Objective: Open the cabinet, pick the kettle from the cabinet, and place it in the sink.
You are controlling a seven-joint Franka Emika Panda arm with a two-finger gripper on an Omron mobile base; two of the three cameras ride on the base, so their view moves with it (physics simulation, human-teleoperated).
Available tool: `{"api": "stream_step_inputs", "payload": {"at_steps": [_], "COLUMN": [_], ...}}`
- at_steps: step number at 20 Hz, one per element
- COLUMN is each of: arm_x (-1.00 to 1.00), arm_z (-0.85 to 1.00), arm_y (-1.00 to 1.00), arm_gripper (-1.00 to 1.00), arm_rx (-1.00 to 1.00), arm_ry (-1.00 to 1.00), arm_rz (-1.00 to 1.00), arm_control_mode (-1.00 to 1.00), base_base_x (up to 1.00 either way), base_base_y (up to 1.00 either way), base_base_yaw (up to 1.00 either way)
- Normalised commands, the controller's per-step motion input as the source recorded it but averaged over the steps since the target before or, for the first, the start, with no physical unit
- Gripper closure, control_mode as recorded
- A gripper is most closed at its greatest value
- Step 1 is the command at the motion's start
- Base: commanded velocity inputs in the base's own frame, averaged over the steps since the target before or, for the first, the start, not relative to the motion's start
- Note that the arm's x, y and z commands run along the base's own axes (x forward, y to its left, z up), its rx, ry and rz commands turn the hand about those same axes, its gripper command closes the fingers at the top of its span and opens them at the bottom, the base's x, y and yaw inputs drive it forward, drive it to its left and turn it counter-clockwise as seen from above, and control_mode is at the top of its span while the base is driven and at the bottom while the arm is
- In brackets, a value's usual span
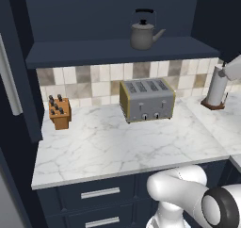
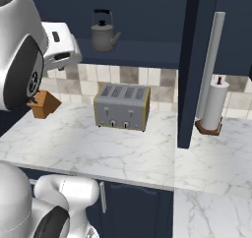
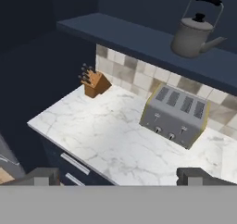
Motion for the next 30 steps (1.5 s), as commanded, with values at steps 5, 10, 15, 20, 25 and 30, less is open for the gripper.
{"api": "stream_step_inputs", "payload": {"at_steps": [5,10,15,20,25,30], "arm_x": [0.41,0.39,0.34,0.41,0.35,0.33], "arm_z": [0.0,0.02,0.05,0.05,0.14,0.06], "arm_y": [0.0,0.0,0.0,0.0,-0.03,-0.04], "arm_gripper": [-1.0,-1.0,-1.0,-1.0,-1.0,-1.0], "arm_rx": [0.07,0.02,0.0,0.03,0.05,0.05], "arm_ry": [-0.02,-0.04,-0.05,-0.03,-0.03,-0.01], "arm_rz": [0.0,0.0,0.0,-0.01,-0.05,-0.03], "arm_control_mode": [-1.0,-1.0,-1.0,-1.0,-1.0,-1.0], "base_base_x": [0.0,0.0,0.0,0.0,0.0,0.0], "base_base_y": [0.0,0.0,0.0,0.0,0.0,0.0], "base_base_yaw": [0.0,0.0,0.0,0.0,0.0,0.0]}}
